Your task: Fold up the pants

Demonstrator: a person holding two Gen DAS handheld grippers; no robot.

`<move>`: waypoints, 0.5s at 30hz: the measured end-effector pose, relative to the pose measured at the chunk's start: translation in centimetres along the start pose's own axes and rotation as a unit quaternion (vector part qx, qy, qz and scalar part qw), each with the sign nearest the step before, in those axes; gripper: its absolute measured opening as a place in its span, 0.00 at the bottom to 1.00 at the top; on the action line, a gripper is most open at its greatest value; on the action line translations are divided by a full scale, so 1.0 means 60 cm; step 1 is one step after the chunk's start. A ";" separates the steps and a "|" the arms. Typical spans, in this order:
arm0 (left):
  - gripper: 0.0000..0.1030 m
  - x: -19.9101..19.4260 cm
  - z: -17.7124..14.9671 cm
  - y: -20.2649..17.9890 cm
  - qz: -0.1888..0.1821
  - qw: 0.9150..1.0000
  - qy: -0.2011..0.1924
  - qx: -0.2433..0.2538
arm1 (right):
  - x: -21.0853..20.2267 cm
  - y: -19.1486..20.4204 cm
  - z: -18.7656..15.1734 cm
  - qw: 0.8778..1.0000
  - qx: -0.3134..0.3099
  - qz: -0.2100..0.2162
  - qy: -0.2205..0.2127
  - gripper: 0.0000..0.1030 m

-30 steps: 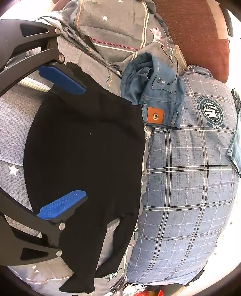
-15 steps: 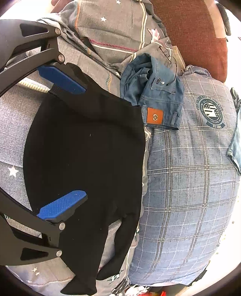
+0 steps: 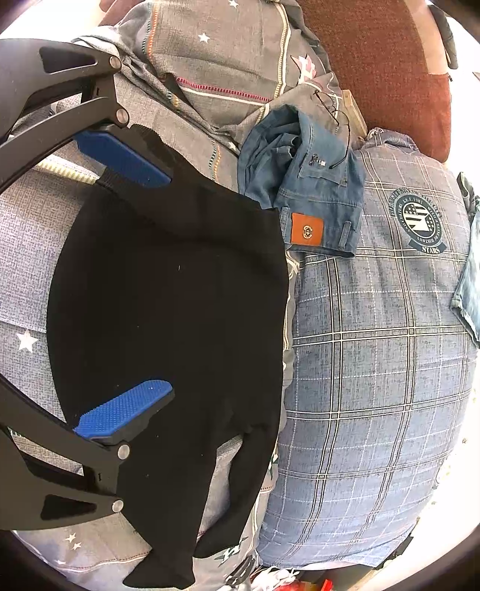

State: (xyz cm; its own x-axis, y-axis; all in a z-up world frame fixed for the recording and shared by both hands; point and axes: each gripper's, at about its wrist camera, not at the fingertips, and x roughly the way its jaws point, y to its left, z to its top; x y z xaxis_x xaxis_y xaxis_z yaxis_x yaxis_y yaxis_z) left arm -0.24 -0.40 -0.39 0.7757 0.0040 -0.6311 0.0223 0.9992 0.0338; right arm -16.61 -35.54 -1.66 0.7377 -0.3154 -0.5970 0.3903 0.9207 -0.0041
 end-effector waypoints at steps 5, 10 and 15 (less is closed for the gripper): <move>1.00 0.000 0.001 -0.001 -0.001 1.000 0.000 0.001 | 0.001 0.001 0.000 1.000 -0.003 -0.001 0.001 1.00; 1.00 -0.001 0.001 -0.002 -0.002 1.000 -0.001 0.001 | 0.002 0.002 0.000 1.000 -0.002 -0.001 0.001 1.00; 1.00 -0.002 0.000 0.000 -0.004 1.000 -0.002 0.002 | 0.002 0.002 -0.001 1.000 -0.005 -0.001 0.001 1.00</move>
State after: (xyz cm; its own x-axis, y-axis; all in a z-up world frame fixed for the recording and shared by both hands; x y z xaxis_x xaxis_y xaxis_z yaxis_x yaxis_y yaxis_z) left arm -0.33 -0.42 -0.29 0.7775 -0.0040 -0.6289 0.0309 0.9990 0.0318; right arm -16.52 -35.45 -1.76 0.7354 -0.3170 -0.5990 0.3871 0.9220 -0.0128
